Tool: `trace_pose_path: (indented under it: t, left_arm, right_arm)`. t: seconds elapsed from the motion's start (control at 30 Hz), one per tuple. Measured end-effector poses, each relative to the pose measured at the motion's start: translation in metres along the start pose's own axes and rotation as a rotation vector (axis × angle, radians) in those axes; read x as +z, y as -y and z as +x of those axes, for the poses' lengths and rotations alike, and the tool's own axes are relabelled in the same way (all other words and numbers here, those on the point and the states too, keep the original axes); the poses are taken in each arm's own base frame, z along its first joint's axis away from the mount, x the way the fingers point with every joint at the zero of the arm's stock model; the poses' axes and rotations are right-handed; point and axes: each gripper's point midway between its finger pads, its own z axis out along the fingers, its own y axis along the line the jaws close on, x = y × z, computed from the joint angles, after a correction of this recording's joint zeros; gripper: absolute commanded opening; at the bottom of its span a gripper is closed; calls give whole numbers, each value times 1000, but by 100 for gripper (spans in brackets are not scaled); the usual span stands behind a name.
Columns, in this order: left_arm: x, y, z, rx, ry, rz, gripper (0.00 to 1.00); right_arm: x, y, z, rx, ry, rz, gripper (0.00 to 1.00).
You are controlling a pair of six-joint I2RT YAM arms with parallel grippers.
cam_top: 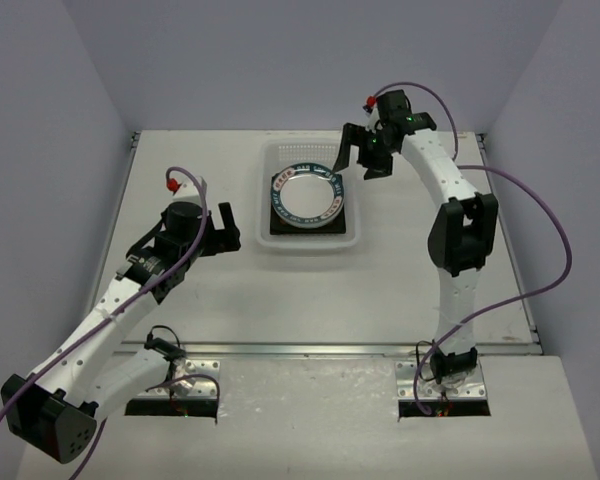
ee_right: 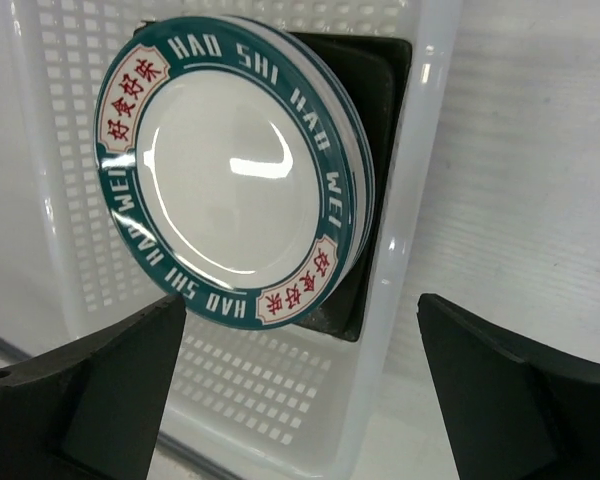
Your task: Place the plates into the plastic bin on the countertop
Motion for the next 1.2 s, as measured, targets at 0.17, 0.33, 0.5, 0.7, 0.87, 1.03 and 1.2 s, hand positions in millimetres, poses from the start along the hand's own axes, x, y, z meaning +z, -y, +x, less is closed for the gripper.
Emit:
trace_pose_path:
  t: [0.17, 0.33, 0.5, 0.7, 0.87, 1.03, 1.2]
  left_arm:
    - [1, -5, -2, -2, 10, -27, 100]
    - [5, -39, -12, -57, 43, -159, 100]
    - [3, -65, -26, -94, 90, -278, 100]
    - [3, -73, -38, -89, 105, -343, 100]
    - [-11, -83, -44, -99, 144, -395, 100]
    - [-29, -89, -54, -131, 217, -417, 100]
    - [-50, -95, -62, -163, 301, -418, 100]
  right_arm:
    - [-20, 18, 13, -41, 52, 93, 99]
    - [-88, 51, 75, -106, 149, 251, 99]
    - [-179, 62, 99, -161, 404, 354, 99]
    - [-229, 77, 144, -175, 590, 396, 99]
    - [-235, 82, 177, -201, 620, 367, 99]
    - [-245, 72, 179, -225, 678, 322, 99]
    - [-239, 69, 182, -257, 666, 314, 99]
